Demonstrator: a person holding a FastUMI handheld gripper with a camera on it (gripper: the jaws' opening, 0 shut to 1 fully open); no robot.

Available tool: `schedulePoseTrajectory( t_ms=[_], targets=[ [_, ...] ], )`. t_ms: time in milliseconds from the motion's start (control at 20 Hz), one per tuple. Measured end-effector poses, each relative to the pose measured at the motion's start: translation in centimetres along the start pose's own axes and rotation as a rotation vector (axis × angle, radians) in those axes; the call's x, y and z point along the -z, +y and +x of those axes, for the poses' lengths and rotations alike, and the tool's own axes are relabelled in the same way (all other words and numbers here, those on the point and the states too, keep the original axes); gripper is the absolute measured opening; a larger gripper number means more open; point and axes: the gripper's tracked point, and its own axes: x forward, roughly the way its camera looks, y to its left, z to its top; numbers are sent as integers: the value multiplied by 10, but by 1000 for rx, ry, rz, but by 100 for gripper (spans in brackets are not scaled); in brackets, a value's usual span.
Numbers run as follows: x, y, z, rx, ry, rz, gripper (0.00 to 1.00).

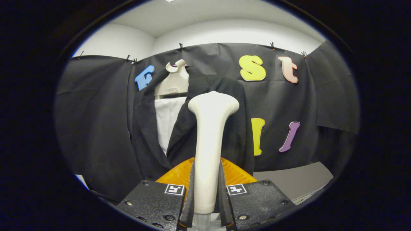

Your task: Iron the clothes twice with a garment steamer, once on the left side and once on the right side.

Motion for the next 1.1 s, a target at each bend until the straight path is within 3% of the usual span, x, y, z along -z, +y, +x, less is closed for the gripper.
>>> schedulePoseTrajectory(
  t_ms=[1100],
  targets=[
    [168,-7,-20,23,266,-12,35]
  ],
)
